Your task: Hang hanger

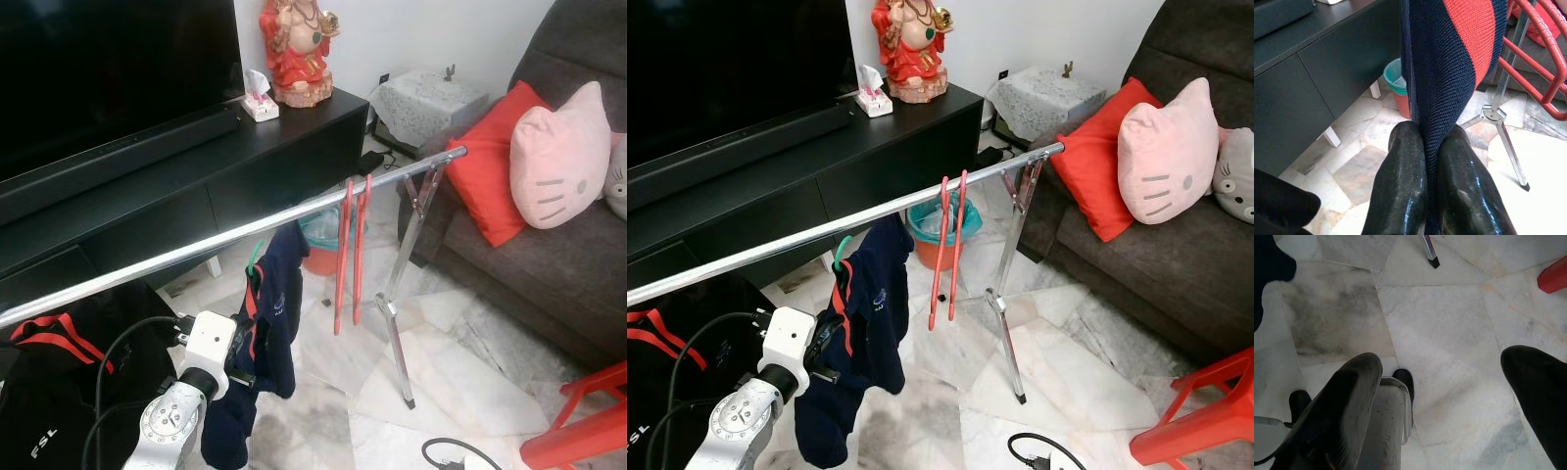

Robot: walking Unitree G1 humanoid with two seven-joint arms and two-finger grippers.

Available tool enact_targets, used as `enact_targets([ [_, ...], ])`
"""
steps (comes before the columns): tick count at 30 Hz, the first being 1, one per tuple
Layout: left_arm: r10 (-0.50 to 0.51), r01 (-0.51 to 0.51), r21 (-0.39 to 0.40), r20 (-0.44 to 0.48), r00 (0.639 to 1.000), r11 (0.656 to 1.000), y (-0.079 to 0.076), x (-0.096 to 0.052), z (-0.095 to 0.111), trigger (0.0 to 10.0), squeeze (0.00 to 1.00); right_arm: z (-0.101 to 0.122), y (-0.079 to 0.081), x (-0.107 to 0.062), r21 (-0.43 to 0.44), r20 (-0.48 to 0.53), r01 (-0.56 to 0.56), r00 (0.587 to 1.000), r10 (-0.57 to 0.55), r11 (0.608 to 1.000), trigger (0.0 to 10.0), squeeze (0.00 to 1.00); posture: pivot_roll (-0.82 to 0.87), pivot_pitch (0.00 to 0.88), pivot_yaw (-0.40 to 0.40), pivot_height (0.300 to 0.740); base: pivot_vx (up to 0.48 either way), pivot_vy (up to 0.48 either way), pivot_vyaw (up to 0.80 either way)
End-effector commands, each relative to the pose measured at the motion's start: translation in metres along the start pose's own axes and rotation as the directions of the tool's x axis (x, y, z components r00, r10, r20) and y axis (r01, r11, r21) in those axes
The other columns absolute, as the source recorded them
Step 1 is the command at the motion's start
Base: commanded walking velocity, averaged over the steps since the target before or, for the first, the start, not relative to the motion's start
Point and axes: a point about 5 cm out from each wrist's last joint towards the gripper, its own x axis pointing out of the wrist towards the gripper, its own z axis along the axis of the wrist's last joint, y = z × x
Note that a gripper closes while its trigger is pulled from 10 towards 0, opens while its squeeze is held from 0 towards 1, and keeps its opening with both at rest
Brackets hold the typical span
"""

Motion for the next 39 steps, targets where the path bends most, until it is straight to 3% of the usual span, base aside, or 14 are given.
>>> enact_targets([
  [1, -0.014, 0.014, 0.007, 0.057, 0.998, 1.0, -0.0014, 0.0036, 0.0096, 10.0, 0.0, -0.004, -0.0001, -0.0011, -0.002, -0.012, 0.004, 1.0, -0.004, 1.0, 10.0, 0.0, 0.15, 0.0, -0.026, 0.74, 0.0, 0.0, 0.0],
  [6, -0.017, 0.016, 0.011, 0.06, 0.998, 1.0, -0.0004, 0.0049, 0.0117, 10.0, 0.0, -0.0027, 0.0007, -0.0006, -0.003, -0.01, 0.001, 1.0, -0.001, 1.0, 10.0, 0.0, 0.15, 0.0, -0.024, 0.74, 0.0, 0.0, 0.58],
  [17, -0.008, 0.007, 0.011, 0.064, 0.998, 1.0, -0.0011, 0.0046, 0.0143, 10.0, 0.0, 0.0001, 0.0008, 0.0002, -0.001, -0.002, 0.005, 1.0, -0.005, 1.0, 10.0, 0.0, 0.15, 0.0, -0.028, 0.74, 0.0, 0.0, 0.0],
  [24, -0.007, 0.006, 0.018, 0.066, 0.998, 1.0, -0.0012, 0.0063, 0.0161, 10.0, 0.0, 0.0019, 0.001, 0.0007, -0.001, 0.004, 0.003, 1.0, -0.003, 1.0, 10.0, 0.0, 0.15, 0.0, -0.02, 0.74, 0.0, 0.0, 0.8],
  [39, 0.003, -0.004, 0.014, 0.067, 0.998, 1.0, 0.0001, 0.0057, 0.0183, 10.0, 0.0, 0.0045, 0.0, 0.0014, -0.013, 0.008, 0.003, 1.0, -0.002, 1.0, 10.0, 0.0, 0.15, 0.0, -0.023, 0.74, 0.0, 0.0, 0.15],
])
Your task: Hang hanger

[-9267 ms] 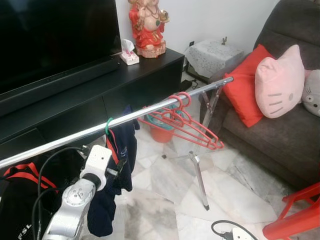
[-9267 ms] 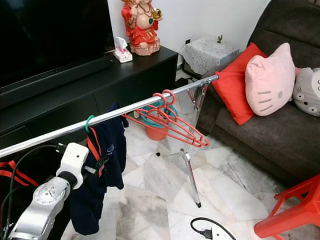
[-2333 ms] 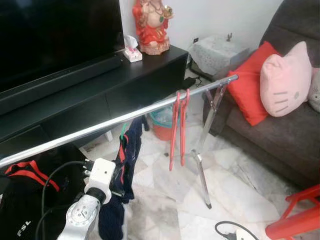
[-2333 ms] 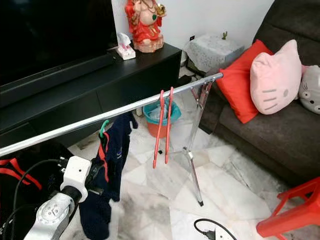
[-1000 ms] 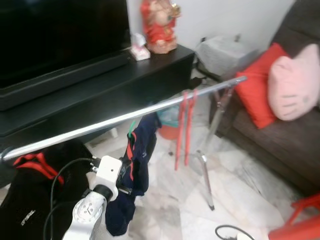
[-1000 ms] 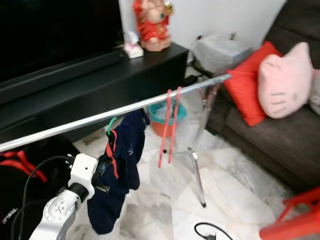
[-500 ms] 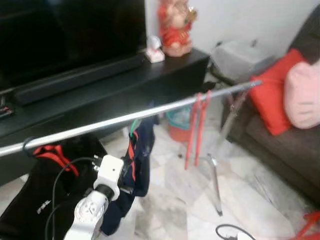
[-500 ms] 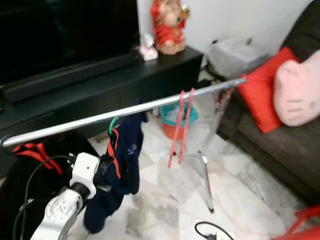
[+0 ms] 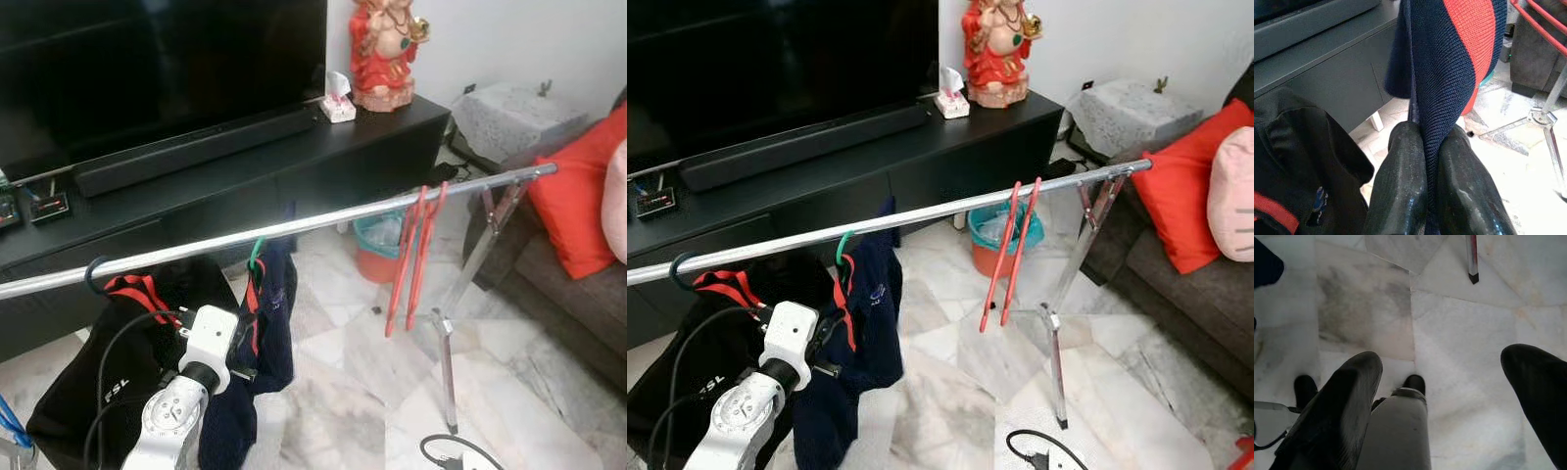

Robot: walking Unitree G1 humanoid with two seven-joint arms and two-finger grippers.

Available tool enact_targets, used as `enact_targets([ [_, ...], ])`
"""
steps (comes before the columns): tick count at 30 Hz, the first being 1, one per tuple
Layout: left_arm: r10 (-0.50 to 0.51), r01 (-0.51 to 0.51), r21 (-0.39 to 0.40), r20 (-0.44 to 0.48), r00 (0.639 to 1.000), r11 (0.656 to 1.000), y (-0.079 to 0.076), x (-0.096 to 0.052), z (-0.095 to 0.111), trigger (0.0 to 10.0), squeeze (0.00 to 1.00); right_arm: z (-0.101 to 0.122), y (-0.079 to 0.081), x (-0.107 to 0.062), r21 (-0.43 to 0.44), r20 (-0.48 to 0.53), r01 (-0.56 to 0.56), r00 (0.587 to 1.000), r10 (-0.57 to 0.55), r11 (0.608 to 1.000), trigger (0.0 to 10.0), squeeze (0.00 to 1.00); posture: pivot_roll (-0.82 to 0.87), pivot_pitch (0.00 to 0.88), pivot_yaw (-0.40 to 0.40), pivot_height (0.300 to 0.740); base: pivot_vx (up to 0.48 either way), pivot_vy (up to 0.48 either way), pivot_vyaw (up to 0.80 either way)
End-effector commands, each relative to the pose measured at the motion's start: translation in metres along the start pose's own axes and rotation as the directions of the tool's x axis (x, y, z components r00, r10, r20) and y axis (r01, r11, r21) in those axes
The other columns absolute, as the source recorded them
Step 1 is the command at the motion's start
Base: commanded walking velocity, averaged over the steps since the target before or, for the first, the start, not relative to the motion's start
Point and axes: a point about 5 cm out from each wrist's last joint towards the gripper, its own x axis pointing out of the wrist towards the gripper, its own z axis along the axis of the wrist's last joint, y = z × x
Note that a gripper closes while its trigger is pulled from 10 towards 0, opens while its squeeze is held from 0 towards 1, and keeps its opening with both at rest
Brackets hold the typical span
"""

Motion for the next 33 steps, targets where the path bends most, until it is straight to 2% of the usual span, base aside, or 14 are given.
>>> enact_targets([
  [1, 0.004, -0.005, 0.003, 0.044, 0.999, 1.0, 0.0001, 0.0005, 0.0107, 10.0, 0.0, 0.0001, -0.0004, 0.0001, -0.01, -0.004, -0.003, 1.0, 0.003, 1.0, 10.0, 0.0, 0.15, 0.0, -0.023, 0.74, 0.0, 0.0, 0.66],
  [3, 0.002, -0.002, 0.004, 0.045, 0.999, 1.0, 0.0, 0.0005, 0.011, 10.0, 0.0, -0.0005, 0.0001, 0.0, 0.019, -0.003, 0.001, 1.0, -0.001, 1.0, 10.0, 0.0, 0.15, 0.0, -0.017, 0.74, 0.0, 0.0, 0.25],
  [13, 0.013, -0.014, 0.005, 0.05, 0.999, 1.0, 0.0028, 0.0018, 0.0131, 10.0, 0.0, 0.0018, 0.0004, 0.0007, -0.012, 0.0, -0.007, 1.0, 0.007, 1.0, 10.0, 0.0, 0.15, 0.0, -0.019, 0.74, -0.072, 0.0, 0.0],
  [16, 0.01, -0.011, 0.004, 0.05, 0.999, 1.0, 0.0023, 0.0015, 0.0132, 10.0, 0.0, 0.0028, 0.0008, 0.001, -0.018, 0.003, -0.013, 1.0, 0.013, 1.0, 10.0, 0.0, 0.15, 0.0, -0.019, 0.74, -0.24, 0.0, 0.8],
  [18, 0.008, -0.008, 0.002, 0.05, 0.999, 1.0, 0.0013, 0.0019, 0.0131, 10.0, 0.0, 0.0028, 0.0007, 0.0009, 0.007, 0.006, -0.012, 1.0, 0.012, 1.0, 10.0, 0.0, 0.15, 0.0, -0.018, 0.74, -0.24, 0.0, 0.0],
  [24, 0.008, -0.008, 0.0, 0.049, 0.999, 1.0, 0.001, 0.0021, 0.013, 10.0, 0.0, 0.0034, 0.0002, 0.001, -0.016, 0.006, -0.012, 1.0, 0.012, 1.0, 10.0, 0.0, 0.15, 0.0, -0.017, 0.74, -0.218, 0.0, 0.0],
  [33, -0.005, 0.005, 0.004, 0.047, 0.999, 1.0, 0.0005, 0.0017, 0.0126, 10.0, 0.0, 0.0021, 0.0022, 0.0007, -0.016, 0.005, -0.017, 1.0, 0.018, 1.0, 10.0, 0.0, 0.14, 0.0, -0.004, 0.74, -0.285, 0.0, 0.6],
])
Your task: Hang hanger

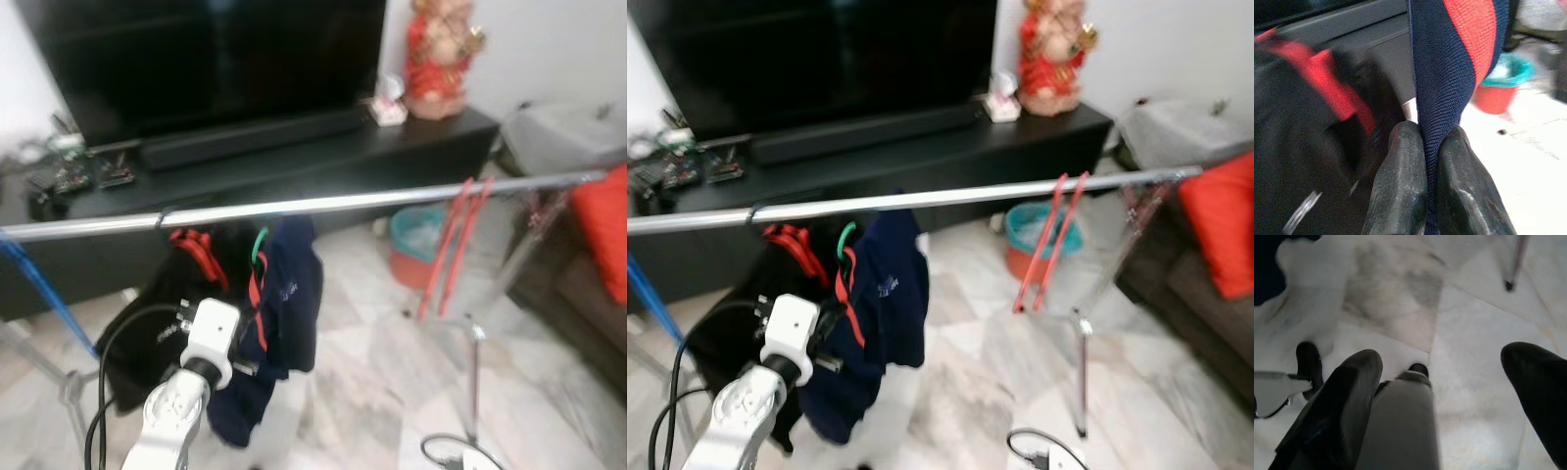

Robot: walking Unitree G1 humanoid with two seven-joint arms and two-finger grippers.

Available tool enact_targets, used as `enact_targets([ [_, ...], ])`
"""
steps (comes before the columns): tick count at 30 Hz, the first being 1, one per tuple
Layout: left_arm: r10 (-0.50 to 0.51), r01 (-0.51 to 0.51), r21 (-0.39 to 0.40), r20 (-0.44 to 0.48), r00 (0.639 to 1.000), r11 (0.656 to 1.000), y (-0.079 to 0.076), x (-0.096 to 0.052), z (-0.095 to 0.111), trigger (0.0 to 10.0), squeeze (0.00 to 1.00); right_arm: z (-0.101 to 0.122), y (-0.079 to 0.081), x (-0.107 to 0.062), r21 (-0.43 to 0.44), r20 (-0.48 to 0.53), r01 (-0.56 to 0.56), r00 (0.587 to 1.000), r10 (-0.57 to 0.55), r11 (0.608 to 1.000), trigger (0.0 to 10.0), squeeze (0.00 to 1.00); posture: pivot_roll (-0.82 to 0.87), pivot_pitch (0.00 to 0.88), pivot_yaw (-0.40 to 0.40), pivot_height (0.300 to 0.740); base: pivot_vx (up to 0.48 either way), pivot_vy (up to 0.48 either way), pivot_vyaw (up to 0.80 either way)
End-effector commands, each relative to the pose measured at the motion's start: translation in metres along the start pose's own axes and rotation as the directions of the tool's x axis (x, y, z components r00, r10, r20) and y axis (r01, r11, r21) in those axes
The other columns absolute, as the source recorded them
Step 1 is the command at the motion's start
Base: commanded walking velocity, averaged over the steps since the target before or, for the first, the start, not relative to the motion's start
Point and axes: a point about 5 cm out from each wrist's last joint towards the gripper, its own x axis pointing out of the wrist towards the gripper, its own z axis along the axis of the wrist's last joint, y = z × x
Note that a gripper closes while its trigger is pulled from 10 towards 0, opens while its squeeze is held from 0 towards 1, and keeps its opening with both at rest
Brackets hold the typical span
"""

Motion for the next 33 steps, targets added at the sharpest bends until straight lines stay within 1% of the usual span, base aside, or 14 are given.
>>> enact_targets([
  [1, -0.005, 0.005, 0.005, 0.031, 0.999, 1.0, 0.001, 0.0015, 0.0083, 10.0, 0.0, 0.0009, 0.0018, 0.0003, 0.004, 0.005, -0.004, 1.0, 0.004, 1.0, 10.0, 0.0, 0.14, 0.0, -0.004, 0.74, -0.281, 0.0, 0.47],
  [18, -0.019, 0.019, 0.004, 0.032, 0.999, 1.0, -0.0017, 0.0028, 0.0086, 10.0, 0.0, -0.0003, 0.0004, -0.0002, 0.014, 0.003, 0.0, 1.0, 0.0, 1.0, 10.0, 0.0, 0.14, 0.0, -0.005, 0.74, -0.286, 0.0, 0.0],
  [26, -0.014, 0.014, 0.001, 0.031, 0.999, 1.0, -0.0002, 0.0041, 0.01, 10.0, 0.0, 0.0014, 0.0018, 0.0004, 0.054, 0.013, 0.007, 1.0, -0.008, 0.999, 10.0, 0.0, 0.14, 0.0, -0.008, 0.74, -0.297, 0.0, 0.0],
  [33, -0.002, 0.002, -0.005, 0.032, 0.999, 1.0, -0.0011, 0.0045, 0.0102, 10.0, 0.0, 0.0026, -0.0001, 0.0007, 0.05, 0.012, 0.014, 1.0, -0.015, 0.999, 10.0, 0.0, 0.15, 0.0, -0.021, 0.74, -0.328, 0.0, 0.0],
])
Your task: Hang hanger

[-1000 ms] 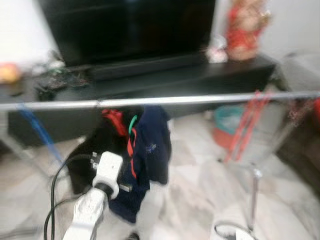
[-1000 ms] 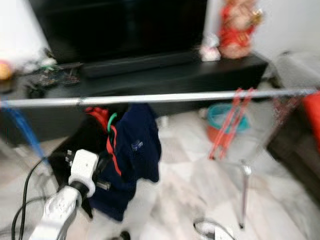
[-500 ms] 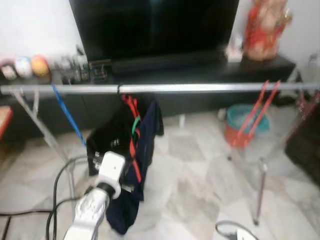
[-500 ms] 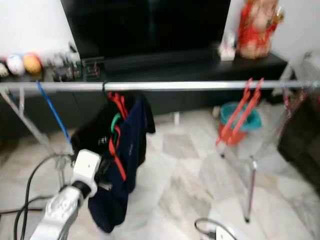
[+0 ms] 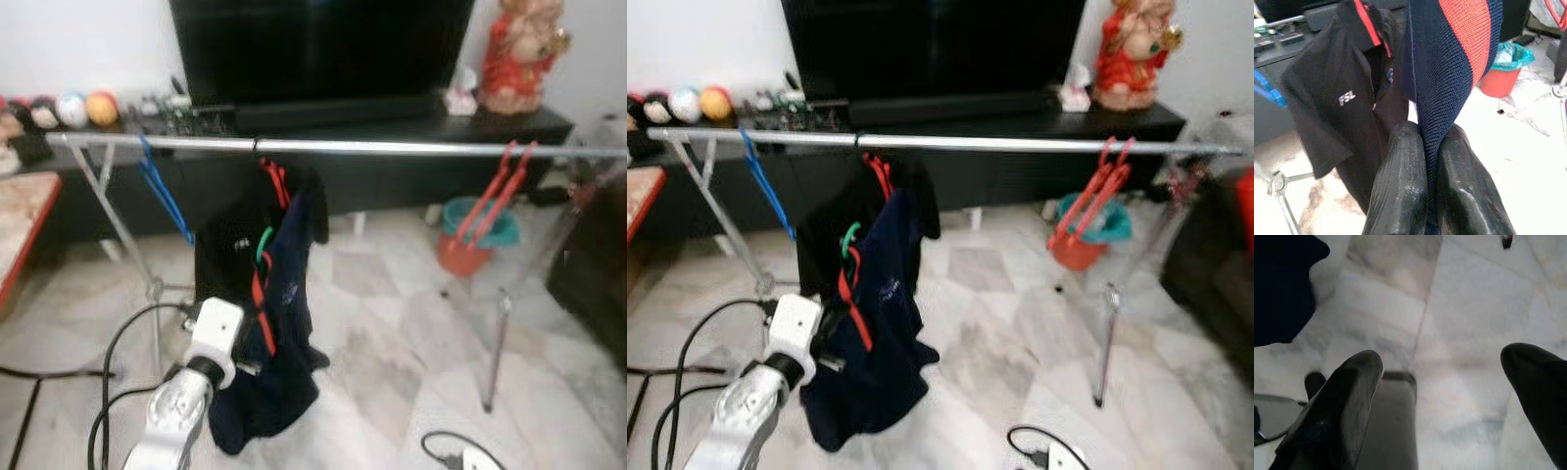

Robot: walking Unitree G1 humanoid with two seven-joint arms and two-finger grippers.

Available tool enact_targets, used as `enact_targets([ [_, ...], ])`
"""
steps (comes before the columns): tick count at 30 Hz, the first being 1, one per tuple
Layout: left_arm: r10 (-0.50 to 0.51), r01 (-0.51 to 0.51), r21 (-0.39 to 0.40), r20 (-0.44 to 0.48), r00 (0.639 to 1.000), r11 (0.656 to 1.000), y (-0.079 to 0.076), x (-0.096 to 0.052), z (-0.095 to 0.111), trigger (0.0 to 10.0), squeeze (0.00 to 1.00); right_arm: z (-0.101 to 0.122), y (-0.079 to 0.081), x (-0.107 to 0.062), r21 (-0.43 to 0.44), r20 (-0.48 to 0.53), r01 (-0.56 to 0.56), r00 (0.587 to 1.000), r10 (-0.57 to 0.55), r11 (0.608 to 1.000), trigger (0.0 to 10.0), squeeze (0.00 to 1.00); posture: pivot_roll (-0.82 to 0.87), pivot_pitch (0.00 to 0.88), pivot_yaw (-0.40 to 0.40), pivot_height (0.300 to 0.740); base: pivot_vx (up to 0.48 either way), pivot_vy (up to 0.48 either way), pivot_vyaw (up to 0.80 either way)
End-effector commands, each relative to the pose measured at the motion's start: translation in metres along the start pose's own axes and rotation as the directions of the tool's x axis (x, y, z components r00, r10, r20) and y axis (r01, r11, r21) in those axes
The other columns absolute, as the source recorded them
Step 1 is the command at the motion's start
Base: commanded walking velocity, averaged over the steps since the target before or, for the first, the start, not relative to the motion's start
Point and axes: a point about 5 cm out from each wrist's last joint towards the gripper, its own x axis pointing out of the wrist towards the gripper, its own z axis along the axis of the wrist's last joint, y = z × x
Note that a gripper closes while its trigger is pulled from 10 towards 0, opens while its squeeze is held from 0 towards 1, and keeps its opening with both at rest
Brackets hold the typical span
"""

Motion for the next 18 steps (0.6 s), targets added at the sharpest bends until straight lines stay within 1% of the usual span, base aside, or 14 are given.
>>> enact_targets([
  [1, 0.004, -0.004, -0.009, 0.033, 0.999, 1.0, -0.0008, 0.0021, 0.0073, 10.0, 0.0, 0.0054, -0.0026, 0.0013, -0.001, 0.014, 0.007, 1.0, -0.007, 1.0, 10.0, 0.0, 0.15, 0.0, -0.023, 0.74, -0.337, 0.0, 0.0],
  [4, 0.009, -0.009, -0.01, 0.032, 0.999, 1.0, -0.0003, 0.0014, 0.0068, 10.0, 0.0, 0.006, -0.0031, 0.0015, -0.02, 0.011, 0.004, 1.0, -0.003, 1.0, 10.0, 0.0, 0.15, 0.0, -0.027, 0.74, -0.341, 0.0, 0.0],
  [18, 0.012, -0.012, -0.009, 0.029, 1.0, 1.0, 0.0024, 0.0009, 0.0075, 10.0, 0.0, 0.0075, -0.0019, 0.0019, -0.038, 0.016, -0.003, 1.0, 0.003, 0.999, 10.0, 0.0, 0.15, 0.0, -0.02, 0.74, -0.339, 0.0, 0.0],
])
